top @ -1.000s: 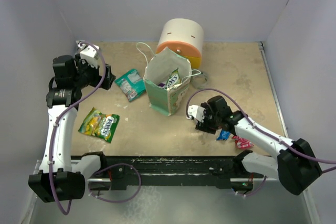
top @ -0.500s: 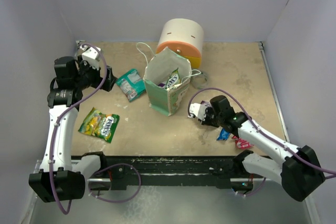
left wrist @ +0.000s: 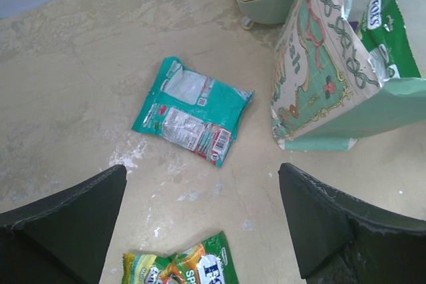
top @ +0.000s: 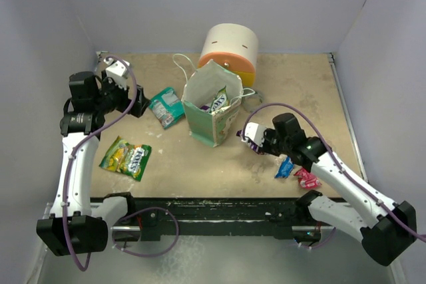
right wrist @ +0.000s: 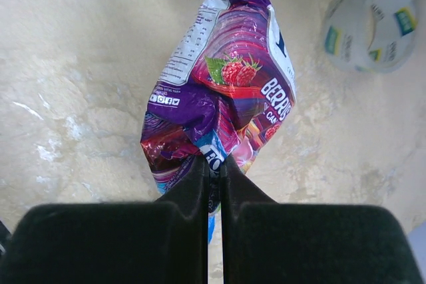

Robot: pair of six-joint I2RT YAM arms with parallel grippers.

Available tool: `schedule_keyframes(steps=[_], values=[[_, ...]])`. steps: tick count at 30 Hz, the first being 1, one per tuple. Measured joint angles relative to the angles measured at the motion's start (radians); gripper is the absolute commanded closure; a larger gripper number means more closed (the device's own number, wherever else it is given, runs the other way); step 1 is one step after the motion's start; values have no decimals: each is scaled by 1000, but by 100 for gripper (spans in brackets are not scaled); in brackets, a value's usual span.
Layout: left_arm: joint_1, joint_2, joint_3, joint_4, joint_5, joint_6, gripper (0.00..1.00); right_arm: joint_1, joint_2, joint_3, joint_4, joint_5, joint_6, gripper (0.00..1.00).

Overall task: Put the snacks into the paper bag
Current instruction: Pick up the snack from the center of the board, then place the snack in the paper bag.

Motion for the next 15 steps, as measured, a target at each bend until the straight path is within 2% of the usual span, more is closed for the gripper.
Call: schedule_keyframes(steps=[6,12,15], values=[[0,52,76,-101,96,78,5,0,2,134,-111,-134,0,100],[-10,84,159,-245,174,228,7,0,50,244,-235,-322,-7,100],[-50,89,187,-318,199,304,8,0,66,301,-283,-407,-12,100]])
